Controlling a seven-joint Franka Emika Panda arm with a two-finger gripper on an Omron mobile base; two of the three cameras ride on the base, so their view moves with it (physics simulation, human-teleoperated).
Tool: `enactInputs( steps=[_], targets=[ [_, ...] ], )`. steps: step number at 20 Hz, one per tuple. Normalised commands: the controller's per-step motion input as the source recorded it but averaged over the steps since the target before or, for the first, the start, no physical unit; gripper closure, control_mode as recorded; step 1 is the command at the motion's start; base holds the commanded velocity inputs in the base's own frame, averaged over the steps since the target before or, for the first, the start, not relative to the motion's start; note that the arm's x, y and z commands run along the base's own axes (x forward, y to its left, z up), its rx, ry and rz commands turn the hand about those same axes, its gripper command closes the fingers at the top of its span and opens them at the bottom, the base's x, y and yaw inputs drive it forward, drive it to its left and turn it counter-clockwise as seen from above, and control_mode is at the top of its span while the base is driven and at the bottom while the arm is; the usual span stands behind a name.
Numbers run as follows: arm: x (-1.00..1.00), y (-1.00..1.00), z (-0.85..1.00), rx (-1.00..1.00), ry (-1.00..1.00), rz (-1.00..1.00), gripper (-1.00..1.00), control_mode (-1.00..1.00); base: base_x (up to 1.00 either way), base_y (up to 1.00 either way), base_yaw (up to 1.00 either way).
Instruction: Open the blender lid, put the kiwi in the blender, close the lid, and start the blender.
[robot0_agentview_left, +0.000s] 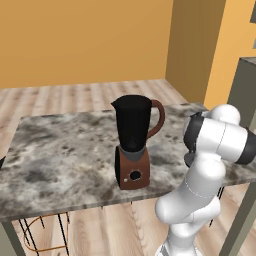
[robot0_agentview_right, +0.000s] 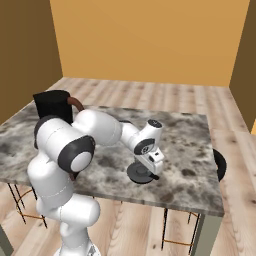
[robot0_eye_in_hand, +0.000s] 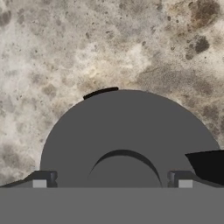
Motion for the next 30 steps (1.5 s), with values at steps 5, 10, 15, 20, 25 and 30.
enactInputs(
  steps=[5,10,15,20,25,30],
  targets=[
    [-0.04,0.33,-0.69,0.00,0.00,0.00,-1.00,-1.00,0.00,0.00,0.00],
    [-0.21,0.03,-0.46,0.00,0.00,0.00,-1.00,-1.00,0.00,0.00,0.00],
    [-0.25,0.01,-0.04,0.00,-0.05,0.00,-1.00,-1.00,0.00,0.00,0.00],
    [-0.26,0.00,0.00,0.00,-0.03,0.00,-1.00,-1.00,0.00,0.00,0.00],
    [-0.19,0.11,-0.09,0.00,-0.01,0.00,-1.00,-1.00,0.00,0.00,0.00],
    [0.02,0.36,-0.29,0.00,0.00,0.00,-1.00,-1.00,0.00,0.00,0.00]
  ],
)
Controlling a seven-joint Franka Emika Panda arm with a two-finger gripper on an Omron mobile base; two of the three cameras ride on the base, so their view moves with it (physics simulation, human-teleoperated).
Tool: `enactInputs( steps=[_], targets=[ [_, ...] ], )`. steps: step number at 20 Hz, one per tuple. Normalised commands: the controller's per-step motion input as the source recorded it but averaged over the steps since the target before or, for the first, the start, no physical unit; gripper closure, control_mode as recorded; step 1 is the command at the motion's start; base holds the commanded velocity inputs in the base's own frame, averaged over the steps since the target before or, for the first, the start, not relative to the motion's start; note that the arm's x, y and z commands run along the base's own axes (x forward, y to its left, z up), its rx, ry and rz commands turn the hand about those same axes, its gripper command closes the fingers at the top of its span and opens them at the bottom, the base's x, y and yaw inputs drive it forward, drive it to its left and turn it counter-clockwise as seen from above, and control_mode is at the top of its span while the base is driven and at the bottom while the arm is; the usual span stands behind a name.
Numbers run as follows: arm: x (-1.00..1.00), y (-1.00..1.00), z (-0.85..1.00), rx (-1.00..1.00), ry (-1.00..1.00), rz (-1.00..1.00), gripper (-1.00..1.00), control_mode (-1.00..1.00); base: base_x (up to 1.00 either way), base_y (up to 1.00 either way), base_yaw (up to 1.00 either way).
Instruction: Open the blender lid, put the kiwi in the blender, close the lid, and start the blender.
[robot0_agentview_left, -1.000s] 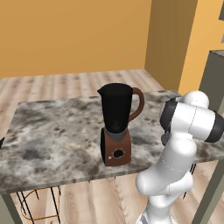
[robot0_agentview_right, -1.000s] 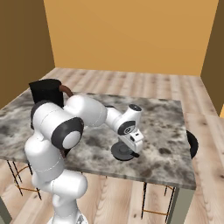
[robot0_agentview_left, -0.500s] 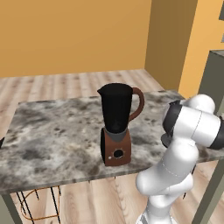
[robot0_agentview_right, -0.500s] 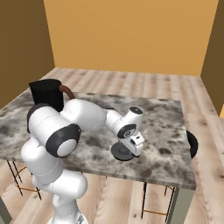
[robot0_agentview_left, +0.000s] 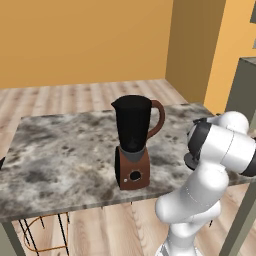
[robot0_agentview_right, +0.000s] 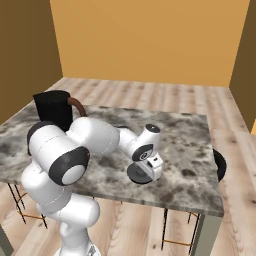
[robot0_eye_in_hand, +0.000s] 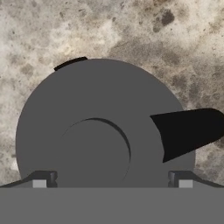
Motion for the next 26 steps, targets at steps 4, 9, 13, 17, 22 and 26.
enactInputs(
  steps=[4,9,13,17,22,26],
  targets=[
    [0.21,0.29,-0.24,0.00,0.02,0.00,-1.00,-1.00,0.00,0.00,0.00],
    [0.17,0.33,-0.30,0.00,0.01,0.00,-1.00,-1.00,0.00,0.00,0.00],
    [0.03,0.50,-0.58,0.00,0.02,0.00,-1.00,-1.00,0.00,0.00,0.00],
    [0.00,0.46,-0.76,0.00,0.01,0.00,-1.00,-1.00,0.00,0.00,0.00],
    [0.00,0.48,-0.93,0.00,0.01,0.00,1.00,-1.00,0.00,0.00,0.00],
    [0.00,0.45,-0.98,0.00,0.00,0.00,1.00,-1.00,0.00,0.00,0.00]
  ],
)
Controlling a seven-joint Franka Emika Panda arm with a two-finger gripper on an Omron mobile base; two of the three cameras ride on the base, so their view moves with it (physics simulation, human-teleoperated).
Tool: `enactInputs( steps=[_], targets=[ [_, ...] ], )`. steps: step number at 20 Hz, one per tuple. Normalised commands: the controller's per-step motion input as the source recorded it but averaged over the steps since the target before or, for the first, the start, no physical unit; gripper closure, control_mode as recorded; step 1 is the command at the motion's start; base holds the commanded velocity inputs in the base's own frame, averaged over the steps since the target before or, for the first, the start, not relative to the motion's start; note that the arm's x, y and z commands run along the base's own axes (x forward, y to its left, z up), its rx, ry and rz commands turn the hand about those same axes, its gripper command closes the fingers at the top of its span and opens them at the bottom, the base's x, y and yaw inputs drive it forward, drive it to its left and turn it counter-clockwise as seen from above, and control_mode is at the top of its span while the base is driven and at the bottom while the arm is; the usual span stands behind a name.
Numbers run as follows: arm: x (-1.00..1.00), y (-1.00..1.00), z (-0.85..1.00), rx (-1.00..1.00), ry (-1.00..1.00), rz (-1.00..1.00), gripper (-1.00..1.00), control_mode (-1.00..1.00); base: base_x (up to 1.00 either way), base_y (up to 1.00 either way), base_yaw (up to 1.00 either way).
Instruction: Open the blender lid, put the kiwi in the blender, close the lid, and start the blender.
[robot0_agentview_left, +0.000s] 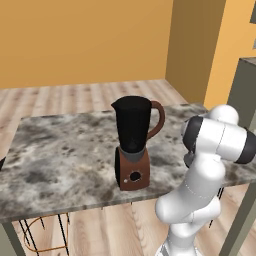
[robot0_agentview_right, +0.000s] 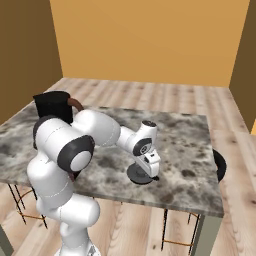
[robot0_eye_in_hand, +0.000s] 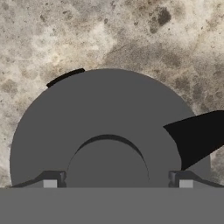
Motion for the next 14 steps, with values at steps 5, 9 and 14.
enactInputs(
  steps=[5,9,14],
  targets=[
    [0.00,0.38,-0.77,0.00,0.00,0.00,1.00,-1.00,0.00,0.00,0.00],
    [0.00,0.44,-0.55,0.00,-0.01,0.00,1.00,-1.00,0.00,0.00,0.00],
    [0.01,0.56,-0.23,0.00,0.00,0.00,1.00,-1.00,0.00,0.00,0.00]
  ],
)
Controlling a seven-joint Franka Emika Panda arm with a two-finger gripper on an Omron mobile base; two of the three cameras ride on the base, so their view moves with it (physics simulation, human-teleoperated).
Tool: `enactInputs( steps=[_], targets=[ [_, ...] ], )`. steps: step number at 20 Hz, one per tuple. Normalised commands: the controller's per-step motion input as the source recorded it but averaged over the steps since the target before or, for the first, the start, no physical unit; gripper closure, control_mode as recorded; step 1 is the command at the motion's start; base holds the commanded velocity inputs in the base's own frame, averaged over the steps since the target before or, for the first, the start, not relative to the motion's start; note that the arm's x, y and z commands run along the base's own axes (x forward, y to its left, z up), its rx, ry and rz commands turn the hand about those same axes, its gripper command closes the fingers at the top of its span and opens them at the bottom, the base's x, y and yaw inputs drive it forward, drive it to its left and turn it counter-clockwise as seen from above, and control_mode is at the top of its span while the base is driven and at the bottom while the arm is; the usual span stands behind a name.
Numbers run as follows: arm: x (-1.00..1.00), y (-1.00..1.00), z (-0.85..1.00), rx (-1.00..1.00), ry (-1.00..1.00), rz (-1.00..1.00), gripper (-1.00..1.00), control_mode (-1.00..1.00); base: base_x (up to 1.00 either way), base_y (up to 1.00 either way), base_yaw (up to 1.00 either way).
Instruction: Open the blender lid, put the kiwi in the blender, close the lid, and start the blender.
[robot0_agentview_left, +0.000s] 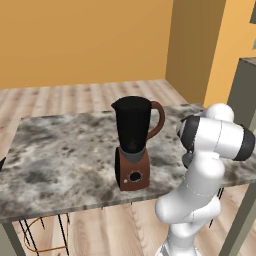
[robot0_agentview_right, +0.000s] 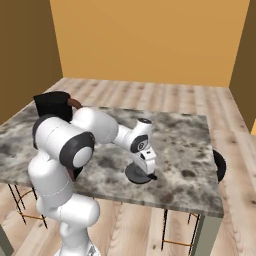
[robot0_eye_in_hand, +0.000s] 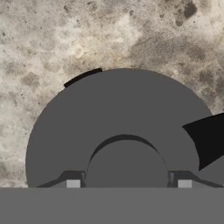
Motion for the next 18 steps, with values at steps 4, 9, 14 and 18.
enactInputs(
  steps=[4,9,14,18],
  targets=[
    [0.05,0.54,-0.03,0.00,0.00,0.00,1.00,-1.00,0.00,0.00,0.00],
    [0.00,0.14,0.20,0.00,-0.04,0.00,1.00,-1.00,0.00,0.00,0.00],
    [-0.09,0.00,0.88,0.00,-0.15,0.00,1.00,-1.00,0.00,0.00,0.00],
    [-0.04,0.00,1.00,0.00,-0.16,0.00,1.00,-1.00,0.00,0.00,0.00]
  ],
)
